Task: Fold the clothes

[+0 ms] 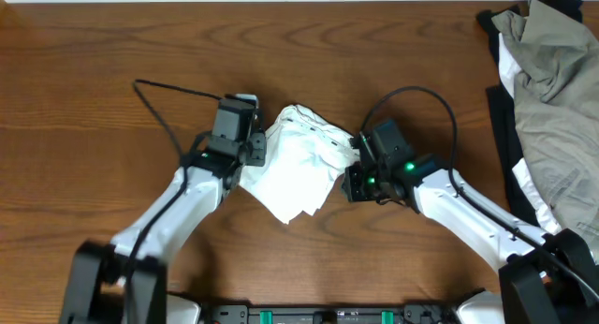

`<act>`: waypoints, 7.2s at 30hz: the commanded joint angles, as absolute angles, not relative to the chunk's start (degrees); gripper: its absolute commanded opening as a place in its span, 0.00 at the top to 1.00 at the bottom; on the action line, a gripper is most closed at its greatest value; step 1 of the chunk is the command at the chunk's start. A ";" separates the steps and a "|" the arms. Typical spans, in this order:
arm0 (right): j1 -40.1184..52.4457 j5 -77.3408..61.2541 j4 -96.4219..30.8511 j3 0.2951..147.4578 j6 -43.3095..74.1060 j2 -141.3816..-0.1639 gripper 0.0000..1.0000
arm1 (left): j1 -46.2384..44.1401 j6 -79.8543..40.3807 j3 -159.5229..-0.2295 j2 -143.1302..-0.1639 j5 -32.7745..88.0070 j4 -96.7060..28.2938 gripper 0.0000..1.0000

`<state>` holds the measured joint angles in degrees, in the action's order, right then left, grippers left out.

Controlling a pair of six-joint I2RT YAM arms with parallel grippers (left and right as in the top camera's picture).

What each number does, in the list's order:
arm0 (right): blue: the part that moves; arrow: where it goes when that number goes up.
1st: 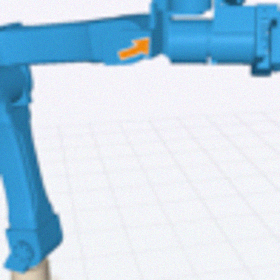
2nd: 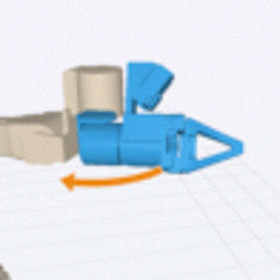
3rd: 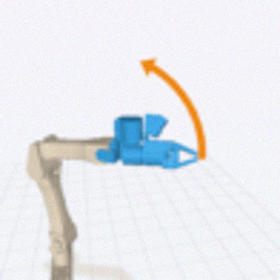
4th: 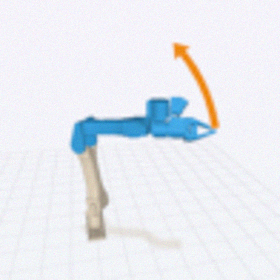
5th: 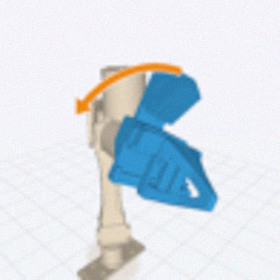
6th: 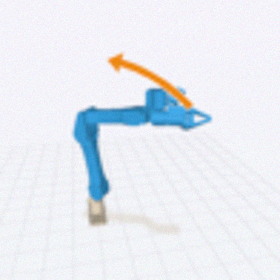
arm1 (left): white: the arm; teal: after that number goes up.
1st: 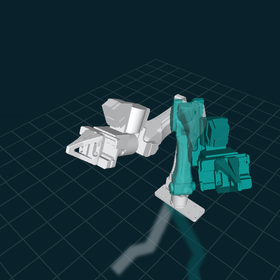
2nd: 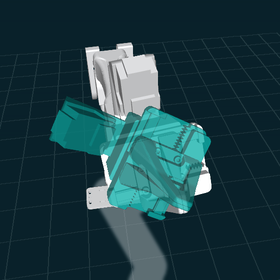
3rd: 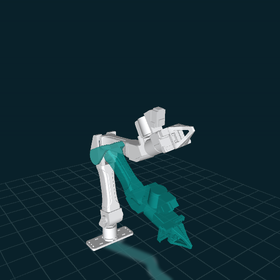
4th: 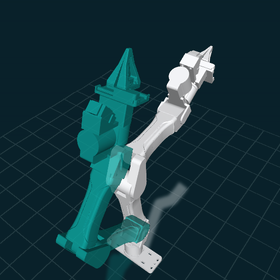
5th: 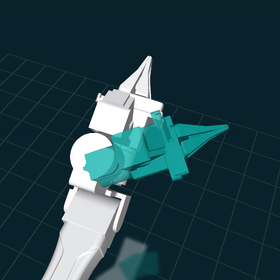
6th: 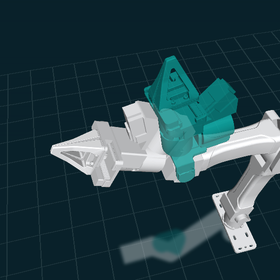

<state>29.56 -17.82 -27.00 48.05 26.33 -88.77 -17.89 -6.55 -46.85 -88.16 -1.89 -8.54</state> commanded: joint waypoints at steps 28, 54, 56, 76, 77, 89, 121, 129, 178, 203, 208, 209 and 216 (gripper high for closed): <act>26.26 -21.65 -0.01 46.87 26.11 -103.53 0.70 | -16.71 -7.86 -46.83 -98.00 17.34 -35.09 0.89; 22.57 -20.21 -26.63 46.70 25.04 -92.25 0.85 | -16.67 -8.64 -46.83 -94.26 15.38 -33.58 0.88; 22.63 -17.61 -27.00 46.65 24.29 -92.40 0.85 | -16.67 -8.64 -46.83 -94.26 15.38 -33.58 0.88; 29.26 -19.94 -20.12 46.65 23.51 -100.90 0.85 | -16.67 -8.67 -46.83 -94.26 15.40 -33.61 0.87; 29.34 -19.99 -20.10 46.65 23.51 -100.95 0.85 | -16.67 -8.67 -46.83 -94.26 15.40 -33.61 0.87; 29.32 -36.51 -12.53 46.68 21.19 -100.92 0.85 | -16.67 -8.67 -46.83 -94.26 15.40 -33.61 0.88; 29.32 -28.95 -18.61 46.65 21.21 -100.95 0.73 | -16.67 -8.67 -46.83 -94.26 15.40 -33.58 0.88; 29.08 -35.94 -16.01 46.72 19.66 -100.84 0.77 | -16.67 -8.67 -46.83 -94.26 15.40 -33.56 0.87; 29.28 -31.53 -8.16 47.16 21.43 -97.41 0.83 | -16.67 -8.67 -46.83 -94.26 15.38 -33.58 0.87; 32.12 -28.67 -14.11 47.07 22.28 -97.69 0.81 | -16.67 -8.67 -46.83 -94.26 15.40 -33.61 0.87; 32.25 -28.69 -13.30 47.07 22.72 -99.77 0.80 | -16.67 -8.67 -46.83 -94.26 15.40 -33.58 0.87; 32.34 -28.73 -12.99 47.07 22.76 -100.29 0.80 | -16.67 -8.67 -46.83 -94.26 15.40 -33.58 0.87; 32.38 -31.29 -10.24 47.09 23.20 -103.11 0.99 | -16.67 -8.67 -46.83 -94.26 15.40 -33.58 0.87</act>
